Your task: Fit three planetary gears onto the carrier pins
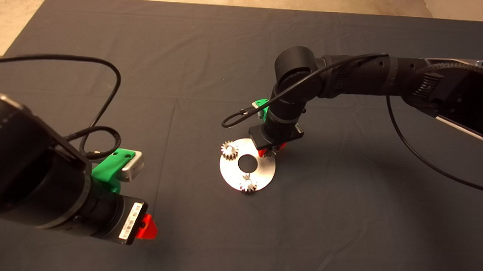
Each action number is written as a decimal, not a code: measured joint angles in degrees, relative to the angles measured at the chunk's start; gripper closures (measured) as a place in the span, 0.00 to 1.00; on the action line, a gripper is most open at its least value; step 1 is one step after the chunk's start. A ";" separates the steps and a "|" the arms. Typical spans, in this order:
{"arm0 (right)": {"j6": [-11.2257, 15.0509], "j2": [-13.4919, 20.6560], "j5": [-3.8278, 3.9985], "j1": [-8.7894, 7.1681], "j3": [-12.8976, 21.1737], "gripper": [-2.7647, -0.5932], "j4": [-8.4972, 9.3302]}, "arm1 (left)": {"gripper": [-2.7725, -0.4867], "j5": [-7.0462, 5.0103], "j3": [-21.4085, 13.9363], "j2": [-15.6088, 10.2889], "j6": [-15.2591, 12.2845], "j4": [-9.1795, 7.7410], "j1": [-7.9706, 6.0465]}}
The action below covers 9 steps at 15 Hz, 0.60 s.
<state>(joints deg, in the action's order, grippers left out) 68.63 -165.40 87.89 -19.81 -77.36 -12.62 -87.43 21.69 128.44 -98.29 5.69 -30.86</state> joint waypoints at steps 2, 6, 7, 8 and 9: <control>0.00 0.00 0.02 0.00 0.00 0.78 -0.02 | 0.19 0.00 0.00 -0.02 -0.02 -0.02 0.02; 0.00 0.00 0.02 0.00 0.00 0.76 -0.02 | 0.19 0.00 0.00 -0.02 -0.02 -0.07 0.00; 0.00 0.00 -0.01 0.00 0.00 0.74 -0.05 | 0.19 0.00 0.00 -0.02 -0.01 -0.09 0.00; 0.00 0.00 -0.05 -0.02 0.00 0.74 -0.09 | 0.19 0.00 0.00 -0.02 -0.02 -0.10 0.02; 0.00 0.00 -0.05 -0.02 0.00 0.74 -0.09 | 0.19 0.00 0.00 -0.02 -0.02 -0.10 0.02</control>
<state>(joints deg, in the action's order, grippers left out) 68.63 -165.40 87.85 -19.83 -77.36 -12.70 -87.43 21.69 128.42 -98.32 5.60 -30.84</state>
